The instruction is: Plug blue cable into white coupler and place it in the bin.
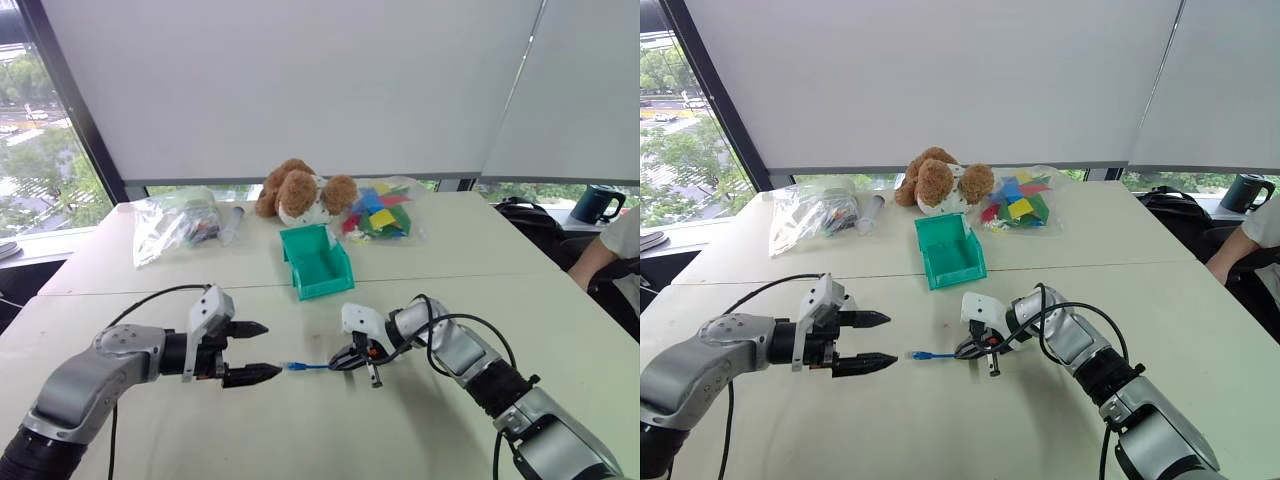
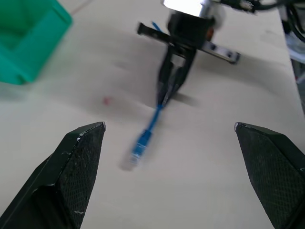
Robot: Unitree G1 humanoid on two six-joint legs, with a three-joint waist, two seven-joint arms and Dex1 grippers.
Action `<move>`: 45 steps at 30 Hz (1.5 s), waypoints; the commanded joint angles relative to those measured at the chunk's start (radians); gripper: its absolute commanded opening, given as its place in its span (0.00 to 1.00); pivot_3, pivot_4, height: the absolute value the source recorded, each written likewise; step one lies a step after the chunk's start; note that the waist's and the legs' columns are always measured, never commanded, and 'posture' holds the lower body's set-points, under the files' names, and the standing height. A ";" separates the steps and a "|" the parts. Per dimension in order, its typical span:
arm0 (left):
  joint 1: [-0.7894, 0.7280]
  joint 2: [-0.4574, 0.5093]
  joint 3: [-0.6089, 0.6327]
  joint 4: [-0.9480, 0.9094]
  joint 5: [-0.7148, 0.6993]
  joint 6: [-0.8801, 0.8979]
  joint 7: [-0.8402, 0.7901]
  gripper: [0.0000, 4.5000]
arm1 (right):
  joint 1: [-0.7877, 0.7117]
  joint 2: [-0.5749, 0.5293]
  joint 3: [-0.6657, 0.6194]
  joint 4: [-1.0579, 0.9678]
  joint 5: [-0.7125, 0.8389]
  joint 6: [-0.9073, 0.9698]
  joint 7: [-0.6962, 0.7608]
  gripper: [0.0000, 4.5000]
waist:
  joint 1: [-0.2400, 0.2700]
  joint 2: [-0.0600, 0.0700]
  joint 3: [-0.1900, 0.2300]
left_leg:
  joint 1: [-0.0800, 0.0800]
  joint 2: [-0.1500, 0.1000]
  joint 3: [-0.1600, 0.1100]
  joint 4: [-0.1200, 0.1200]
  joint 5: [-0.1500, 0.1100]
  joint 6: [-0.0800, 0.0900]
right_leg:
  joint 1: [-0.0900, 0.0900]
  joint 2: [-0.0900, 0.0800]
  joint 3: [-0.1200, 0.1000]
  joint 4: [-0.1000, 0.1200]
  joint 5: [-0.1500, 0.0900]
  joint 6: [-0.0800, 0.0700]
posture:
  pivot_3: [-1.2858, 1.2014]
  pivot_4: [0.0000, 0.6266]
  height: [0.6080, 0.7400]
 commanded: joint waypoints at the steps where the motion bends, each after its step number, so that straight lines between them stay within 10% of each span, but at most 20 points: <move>1: -0.015 0.015 -0.036 0.023 0.063 -0.085 -0.054 1.00 | 0.005 -0.014 -0.014 -0.057 0.001 0.024 0.030 0.42 | 0.001 0.000 0.000 | 0.000 0.000 0.000 0.000 0.000 0.000 | 0.000 0.000 0.000 0.000 0.000 0.000 | 0.52 0.24 1.00; 6: -0.122 -0.068 -0.142 0.233 0.191 -0.293 -0.142 1.00 | 0.095 -0.107 -0.098 -0.306 0.062 0.132 0.041 0.99 | 0.017 0.001 0.001 | -0.002 0.000 0.000 0.000 0.000 0.000 | 0.000 0.000 -0.001 -0.001 0.000 0.000 | 0.52 0.24 1.00; 22: -0.377 -0.323 -0.282 0.927 0.434 -0.757 -0.342 1.00 | 0.331 -0.243 -0.295 -0.783 0.209 0.484 -0.131 0.99 | 0.023 0.001 0.001 | -0.006 0.000 0.000 0.002 0.000 0.000 | -0.004 0.002 0.000 0.000 0.001 0.001 | 0.52 0.24 1.00; 25: -0.389 -0.334 -0.279 0.979 0.452 -0.796 -0.349 0.82 | 0.344 -0.249 -0.304 -0.814 0.228 0.512 -0.158 1.00 | 0.025 0.001 0.000 | -0.007 0.000 0.000 0.003 0.000 0.000 | -0.004 0.002 -0.001 -0.001 0.001 0.001 | 0.52 0.24 1.00; 32: -0.369 -0.302 -0.272 0.994 0.476 -0.821 -0.386 0.02 | 0.387 -0.258 -0.333 -0.887 0.283 0.580 -0.213 1.00 | 0.015 0.001 0.000 | -0.010 0.000 -0.001 0.002 0.000 0.000 | -0.009 0.002 -0.001 0.000 0.002 0.003 | 0.52 0.24 1.00; 45: -0.371 -0.400 -0.126 0.662 0.313 -0.616 -0.224 0.01 | 0.434 0.199 -0.692 -0.922 0.663 1.214 -0.596 1.00 | 0.022 0.001 0.000 | -0.015 0.001 -0.002 0.004 0.000 0.000 | -0.012 0.002 -0.001 0.002 0.003 0.003 | 0.52 0.24 1.00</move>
